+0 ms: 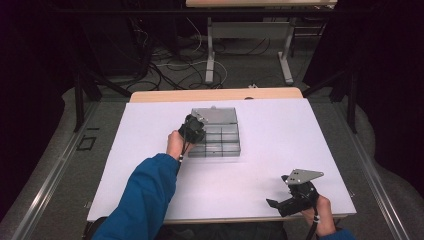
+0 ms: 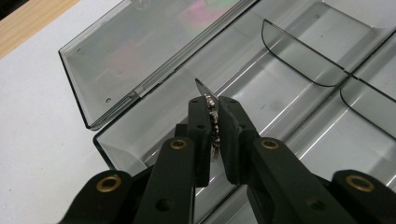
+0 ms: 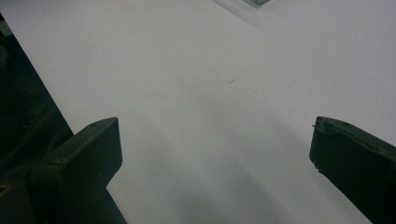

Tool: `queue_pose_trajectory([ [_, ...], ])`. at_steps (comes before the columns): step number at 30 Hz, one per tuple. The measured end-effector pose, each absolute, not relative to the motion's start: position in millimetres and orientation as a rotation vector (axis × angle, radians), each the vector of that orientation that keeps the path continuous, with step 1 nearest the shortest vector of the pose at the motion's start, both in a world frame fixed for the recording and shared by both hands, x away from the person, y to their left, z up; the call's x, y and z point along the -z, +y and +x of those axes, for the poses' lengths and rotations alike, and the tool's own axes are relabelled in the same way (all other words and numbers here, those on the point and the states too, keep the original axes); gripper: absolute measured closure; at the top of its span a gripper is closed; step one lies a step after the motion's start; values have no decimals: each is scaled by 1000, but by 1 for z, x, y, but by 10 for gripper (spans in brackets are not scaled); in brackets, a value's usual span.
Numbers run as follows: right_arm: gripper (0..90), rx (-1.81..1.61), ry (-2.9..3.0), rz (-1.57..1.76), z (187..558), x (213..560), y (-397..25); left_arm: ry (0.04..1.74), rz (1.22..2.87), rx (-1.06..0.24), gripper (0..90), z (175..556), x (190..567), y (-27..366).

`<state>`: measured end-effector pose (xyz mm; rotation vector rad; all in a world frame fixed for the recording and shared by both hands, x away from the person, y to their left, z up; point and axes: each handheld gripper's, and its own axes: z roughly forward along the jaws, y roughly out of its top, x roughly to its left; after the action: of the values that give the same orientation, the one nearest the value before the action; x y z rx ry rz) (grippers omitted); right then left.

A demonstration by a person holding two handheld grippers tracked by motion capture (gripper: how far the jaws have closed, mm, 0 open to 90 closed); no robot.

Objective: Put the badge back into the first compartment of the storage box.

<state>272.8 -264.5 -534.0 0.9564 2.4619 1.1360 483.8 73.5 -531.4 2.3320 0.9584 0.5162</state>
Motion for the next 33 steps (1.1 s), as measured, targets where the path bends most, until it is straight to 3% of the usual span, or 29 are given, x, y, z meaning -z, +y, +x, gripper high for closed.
queue_pose_trajectory([
  [12, 20, -1133, 2459, 958, 272, 534, -264, 977, 2305, -509, 676, 478, 523, 78],
  [26, 20, -1129, 2472, 967, 272, 533, -265, 995, 2281, -510, 187, 454, 499, 101],
  [33, 15, -1132, 2466, 969, 273, 533, -265, 994, 2294, -518, 72, 438, 489, 119],
])
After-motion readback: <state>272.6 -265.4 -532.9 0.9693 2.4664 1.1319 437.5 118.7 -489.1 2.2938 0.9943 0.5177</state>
